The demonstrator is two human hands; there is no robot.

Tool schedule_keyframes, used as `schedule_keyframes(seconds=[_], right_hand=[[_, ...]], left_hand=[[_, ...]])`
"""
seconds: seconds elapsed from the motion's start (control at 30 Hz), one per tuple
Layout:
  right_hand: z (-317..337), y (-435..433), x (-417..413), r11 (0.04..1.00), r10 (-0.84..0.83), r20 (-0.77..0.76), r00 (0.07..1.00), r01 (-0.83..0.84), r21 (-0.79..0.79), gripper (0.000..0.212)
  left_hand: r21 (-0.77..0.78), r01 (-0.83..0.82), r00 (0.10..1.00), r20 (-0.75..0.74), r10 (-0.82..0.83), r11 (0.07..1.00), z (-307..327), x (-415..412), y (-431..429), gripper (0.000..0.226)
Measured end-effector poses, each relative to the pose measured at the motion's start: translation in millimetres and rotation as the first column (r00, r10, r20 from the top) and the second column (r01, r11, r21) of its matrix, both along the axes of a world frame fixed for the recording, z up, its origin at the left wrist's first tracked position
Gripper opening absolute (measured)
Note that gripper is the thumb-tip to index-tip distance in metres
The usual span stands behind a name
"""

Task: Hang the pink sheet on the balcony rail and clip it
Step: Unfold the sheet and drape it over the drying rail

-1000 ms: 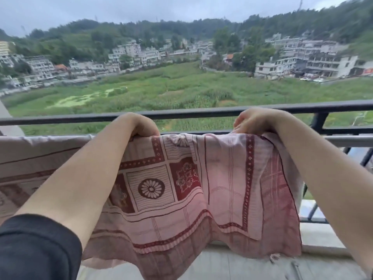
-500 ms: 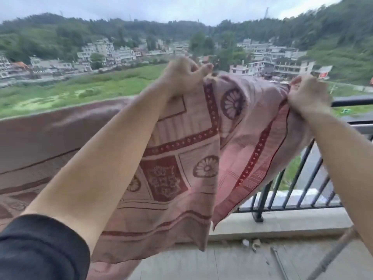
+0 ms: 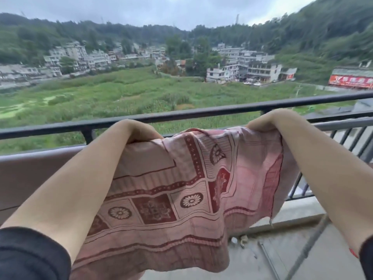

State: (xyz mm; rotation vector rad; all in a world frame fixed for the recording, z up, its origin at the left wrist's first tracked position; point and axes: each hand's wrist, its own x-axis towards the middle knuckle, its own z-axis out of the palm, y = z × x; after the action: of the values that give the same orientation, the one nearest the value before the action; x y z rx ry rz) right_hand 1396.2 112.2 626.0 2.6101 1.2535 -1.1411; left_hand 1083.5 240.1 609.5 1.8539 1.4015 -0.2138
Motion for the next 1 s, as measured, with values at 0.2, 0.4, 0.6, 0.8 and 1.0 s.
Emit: schedule_keyframes(seconds=[0.2, 0.4, 0.6, 0.8, 1.0], right_hand=[[0.0, 17.5, 3.2, 0.938, -0.029, 0.393, 0.919, -0.111, 0.329, 0.062], [13.1, 21.4, -18.2, 0.875, 0.196, 0.113, 0.974, -0.226, 0.428, 0.024], [38.8, 11.5, 17.7, 0.162, -0.512, 0.253, 0.821, -0.196, 0.967, 0.035], [38.9, -20.6, 32.6, 0.232, -0.505, 0.329, 0.798, -0.241, 0.942, 0.024], [6.3, -46.6, 32.9, 0.910, -0.025, 0.160, 0.987, -0.044, 0.413, 0.045]], left_hand=[[0.766, -0.431, 0.712, 0.613, -0.342, 0.477, 24.7, 18.8, 7.1, 0.015], [0.807, -0.582, 0.675, 0.545, -0.498, 0.095, 49.7, 27.1, -12.8, 0.007], [0.866, -0.422, 0.692, 0.500, -0.521, 0.270, 55.0, 35.0, -29.9, 0.009], [0.597, -0.108, 0.874, 0.437, -0.210, 0.795, 50.8, 50.3, -25.5, 0.047], [0.144, 0.388, 0.917, -0.156, -0.366, 0.910, 3.2, 68.0, -0.9, 0.046]])
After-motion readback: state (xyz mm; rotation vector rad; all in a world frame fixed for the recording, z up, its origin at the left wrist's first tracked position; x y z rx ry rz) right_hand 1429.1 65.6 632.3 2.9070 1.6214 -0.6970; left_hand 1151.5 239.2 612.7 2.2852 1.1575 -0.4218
